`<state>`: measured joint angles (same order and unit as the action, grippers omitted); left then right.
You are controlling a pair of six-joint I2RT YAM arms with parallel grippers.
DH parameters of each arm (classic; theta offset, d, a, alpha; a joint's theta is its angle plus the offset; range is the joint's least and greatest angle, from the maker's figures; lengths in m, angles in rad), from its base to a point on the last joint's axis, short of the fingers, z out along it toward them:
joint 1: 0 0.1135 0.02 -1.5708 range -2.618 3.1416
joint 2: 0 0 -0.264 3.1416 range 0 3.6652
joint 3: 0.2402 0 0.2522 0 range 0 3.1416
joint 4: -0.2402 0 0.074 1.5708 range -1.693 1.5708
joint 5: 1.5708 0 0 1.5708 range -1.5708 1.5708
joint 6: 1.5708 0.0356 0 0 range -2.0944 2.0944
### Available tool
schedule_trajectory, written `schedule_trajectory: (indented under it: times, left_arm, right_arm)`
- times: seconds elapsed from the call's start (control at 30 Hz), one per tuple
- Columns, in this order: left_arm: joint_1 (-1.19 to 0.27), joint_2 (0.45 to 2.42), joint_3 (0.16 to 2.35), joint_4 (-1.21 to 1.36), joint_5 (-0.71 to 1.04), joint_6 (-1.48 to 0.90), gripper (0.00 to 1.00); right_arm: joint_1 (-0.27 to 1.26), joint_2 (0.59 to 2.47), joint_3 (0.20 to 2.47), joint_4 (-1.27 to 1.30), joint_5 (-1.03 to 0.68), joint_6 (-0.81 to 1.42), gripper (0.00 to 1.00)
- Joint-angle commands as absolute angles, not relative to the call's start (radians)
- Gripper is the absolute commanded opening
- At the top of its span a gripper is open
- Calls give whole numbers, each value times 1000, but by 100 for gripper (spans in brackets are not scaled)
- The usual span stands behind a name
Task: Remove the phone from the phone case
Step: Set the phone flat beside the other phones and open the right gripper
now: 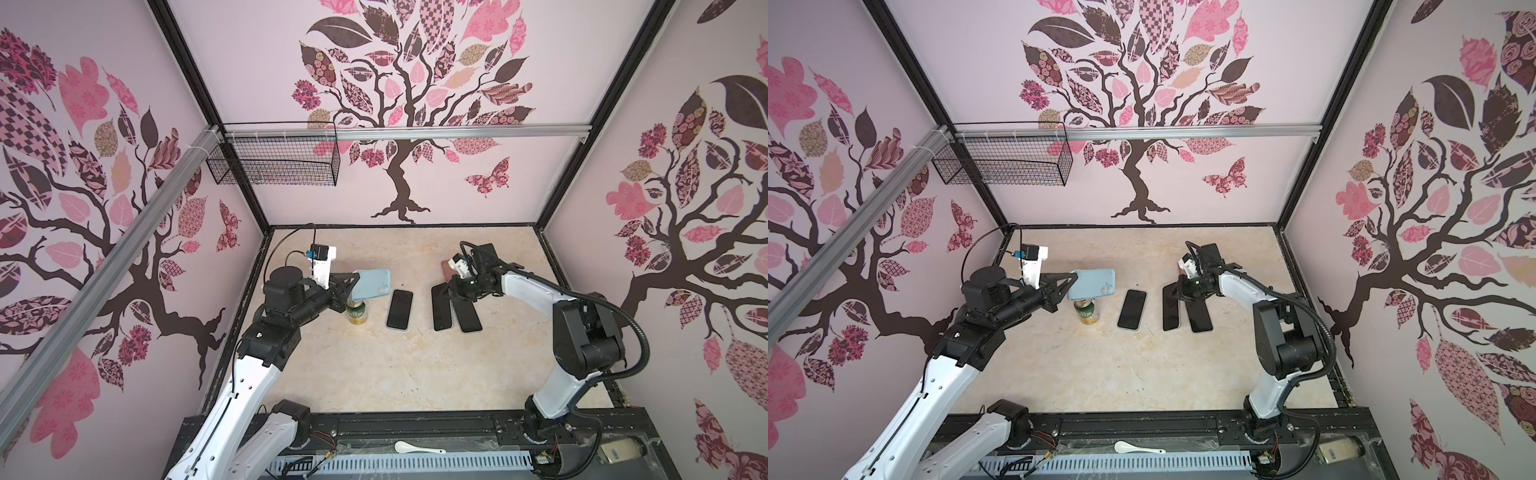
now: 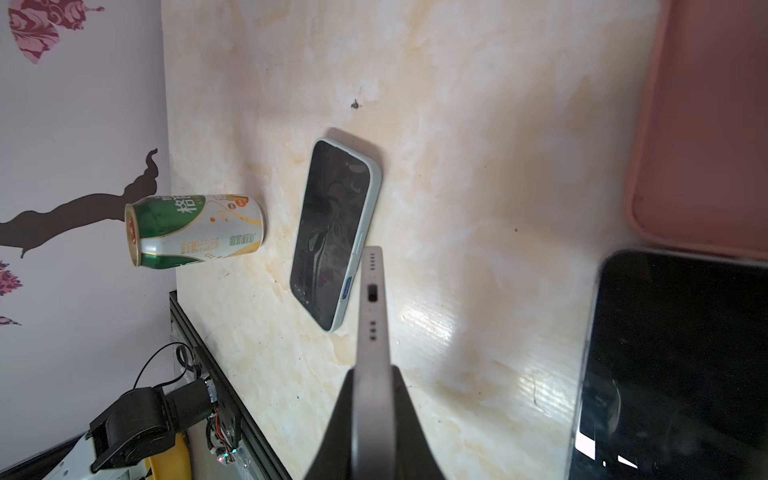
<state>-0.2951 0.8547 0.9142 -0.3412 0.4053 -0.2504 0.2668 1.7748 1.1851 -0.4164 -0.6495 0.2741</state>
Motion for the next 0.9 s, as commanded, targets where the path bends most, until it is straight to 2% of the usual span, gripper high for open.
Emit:
schedule_trajectory:
  times: [0.0, 0.7, 0.87]
  left_arm:
    - [-290, 843, 893, -358, 410, -241, 0]
    - [-289, 850, 888, -360, 434, -235, 0]
    - [-289, 851, 889, -361, 437, -235, 0]
  right_arm:
    - [266, 1849, 1260, -532, -690, 196, 0]
    - [264, 2011, 1290, -449, -743, 213, 0]
    - [262, 2035, 1293, -442, -765, 220, 6]
